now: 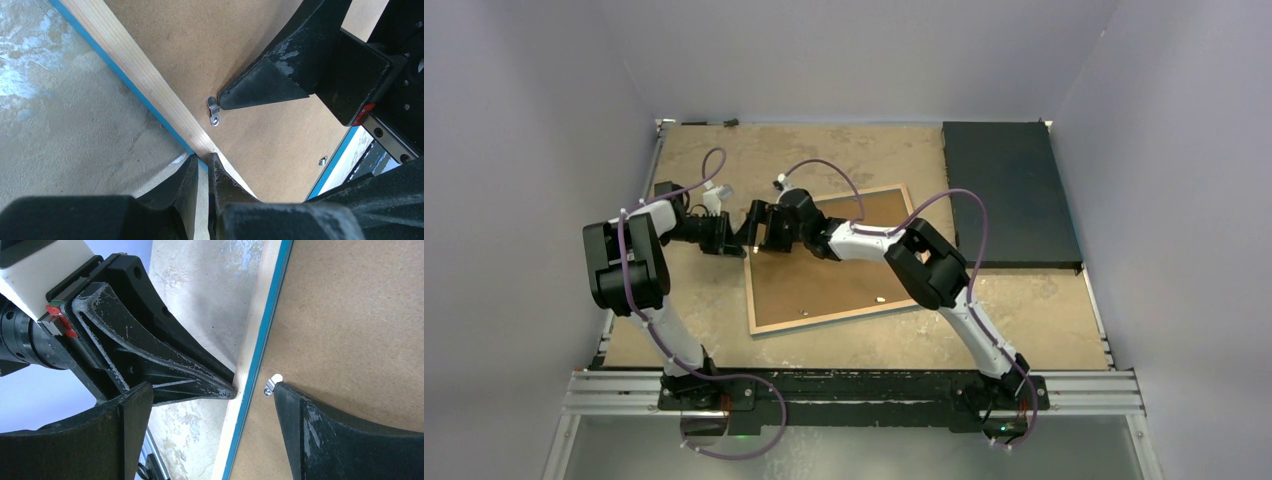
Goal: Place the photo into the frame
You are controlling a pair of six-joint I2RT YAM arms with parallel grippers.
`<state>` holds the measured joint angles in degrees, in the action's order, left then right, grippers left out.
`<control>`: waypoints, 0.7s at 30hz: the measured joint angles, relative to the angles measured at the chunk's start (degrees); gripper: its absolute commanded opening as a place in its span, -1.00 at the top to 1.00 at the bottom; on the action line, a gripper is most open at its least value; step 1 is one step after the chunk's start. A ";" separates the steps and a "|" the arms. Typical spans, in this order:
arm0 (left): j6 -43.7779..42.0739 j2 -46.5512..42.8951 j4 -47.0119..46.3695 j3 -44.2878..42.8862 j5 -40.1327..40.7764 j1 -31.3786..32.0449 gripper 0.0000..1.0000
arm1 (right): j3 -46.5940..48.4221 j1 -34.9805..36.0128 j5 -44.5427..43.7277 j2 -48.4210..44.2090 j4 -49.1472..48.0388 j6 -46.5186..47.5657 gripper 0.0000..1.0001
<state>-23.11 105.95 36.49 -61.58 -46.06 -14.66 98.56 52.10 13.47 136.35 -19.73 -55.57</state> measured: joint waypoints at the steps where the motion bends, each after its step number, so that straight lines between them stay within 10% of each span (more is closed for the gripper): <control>1: 0.00 0.00 -0.02 0.00 0.00 0.00 0.85 | 0.00 0.02 0.24 0.17 -0.50 -0.42 -0.85; 21: 0.02 0.00 -0.07 0.00 0.02 0.00 0.87 | -1.55 -0.83 4.96 2.01 -8.04 -5.95 -0.83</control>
<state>-23.09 105.95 36.42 -61.58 -46.04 -14.66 97.01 51.27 18.44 138.37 -27.77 -61.52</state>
